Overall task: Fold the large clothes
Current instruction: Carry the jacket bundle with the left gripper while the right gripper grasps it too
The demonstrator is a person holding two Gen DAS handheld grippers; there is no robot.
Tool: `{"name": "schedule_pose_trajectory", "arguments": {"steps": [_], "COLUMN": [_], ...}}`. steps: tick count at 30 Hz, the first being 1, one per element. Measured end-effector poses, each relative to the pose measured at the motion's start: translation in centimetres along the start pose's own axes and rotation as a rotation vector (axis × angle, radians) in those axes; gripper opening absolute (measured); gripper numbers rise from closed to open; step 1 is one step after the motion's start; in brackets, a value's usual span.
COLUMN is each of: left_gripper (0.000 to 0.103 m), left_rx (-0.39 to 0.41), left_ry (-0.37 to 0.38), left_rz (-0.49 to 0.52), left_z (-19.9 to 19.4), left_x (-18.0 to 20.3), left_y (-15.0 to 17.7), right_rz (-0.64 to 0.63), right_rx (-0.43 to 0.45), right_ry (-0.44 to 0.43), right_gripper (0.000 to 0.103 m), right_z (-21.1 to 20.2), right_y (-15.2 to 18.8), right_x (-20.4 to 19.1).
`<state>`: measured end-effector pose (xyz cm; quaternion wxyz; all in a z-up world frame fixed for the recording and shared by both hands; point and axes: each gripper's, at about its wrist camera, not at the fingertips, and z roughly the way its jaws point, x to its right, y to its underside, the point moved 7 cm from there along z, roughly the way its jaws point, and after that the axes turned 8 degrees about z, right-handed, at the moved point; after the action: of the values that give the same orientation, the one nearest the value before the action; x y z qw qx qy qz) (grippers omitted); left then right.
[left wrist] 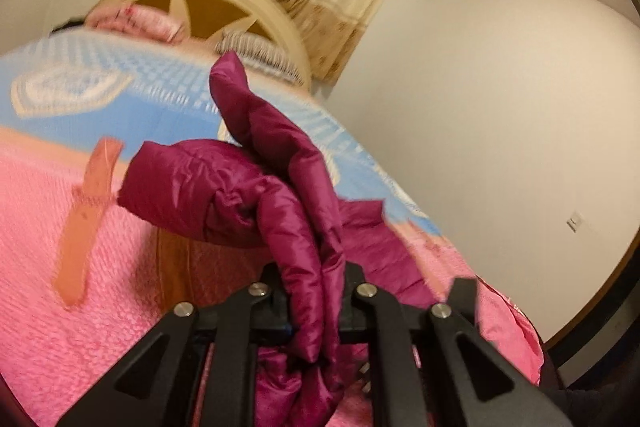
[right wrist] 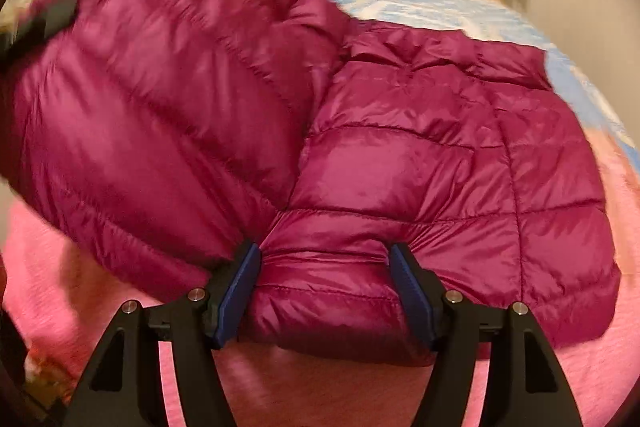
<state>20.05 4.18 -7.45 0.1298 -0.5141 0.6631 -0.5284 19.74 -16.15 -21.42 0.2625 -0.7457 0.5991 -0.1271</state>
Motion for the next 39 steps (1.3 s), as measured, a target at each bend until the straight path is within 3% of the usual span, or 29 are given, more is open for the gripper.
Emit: {"name": "schedule_pose_trajectory", "arguments": {"steps": [5,7,11,15,20,24,28,32,34,35,37,38,39], "left_gripper": [0.012,0.012,0.012,0.012,0.012,0.012,0.013,0.016,0.023,0.026,0.050,0.075,0.092], "left_rx": [0.017,0.013,0.012,-0.007,-0.065,-0.132,-0.154,-0.154,-0.151,-0.152,-0.148,-0.129,-0.107], "left_ry": [-0.029,-0.063,-0.046,-0.057,-0.071,-0.046,-0.074,-0.084,-0.089,-0.092,-0.100,-0.111,-0.126], "left_rz": [0.123,0.191,0.266,0.354,0.507,0.597,0.711,0.718,0.717,0.719,0.724,0.722,0.719], "left_z": [-0.9,0.3,3.3,7.5,13.5,16.1,16.5,15.9,15.7,15.3,14.6,13.4,12.4], "left_x": [4.1,5.8,8.4,11.1,14.4,15.9,16.9,16.6,16.7,16.7,16.8,16.9,16.8], "left_y": [-2.2,-2.4,-2.5,-1.6,1.6,5.1,8.3,8.0,7.6,7.5,7.4,7.1,6.9], "right_rz": [-0.070,-0.060,0.027,0.130,0.259,0.317,0.308,0.265,0.236,0.222,0.246,0.265,0.276], "right_rx": [-0.001,-0.006,-0.034,0.029,0.202,0.285,0.287,0.221,0.174,0.159,0.148,0.150,0.153], "right_ry": [-0.199,-0.223,-0.300,-0.268,-0.170,-0.180,-0.259,-0.393,-0.408,-0.385,-0.331,-0.320,-0.298], "right_gripper": [0.068,0.068,0.072,0.072,0.072,0.072,0.072,0.072,0.059,0.034,0.025,0.021,0.019], "right_z": [-0.8,-1.2,-3.4,-7.2,-12.4,-14.1,-13.9,-11.8,-10.2,-9.3,-8.1,-7.8,-8.0], "right_y": [1.3,1.3,1.6,1.3,-1.6,-5.2,-8.1,-10.7,-11.6,-11.8,-12.2,-12.3,-12.1], "right_x": [-4.8,-4.3,-0.1,6.2,14.3,16.8,16.0,11.6,10.1,9.9,10.6,11.1,11.9]}}
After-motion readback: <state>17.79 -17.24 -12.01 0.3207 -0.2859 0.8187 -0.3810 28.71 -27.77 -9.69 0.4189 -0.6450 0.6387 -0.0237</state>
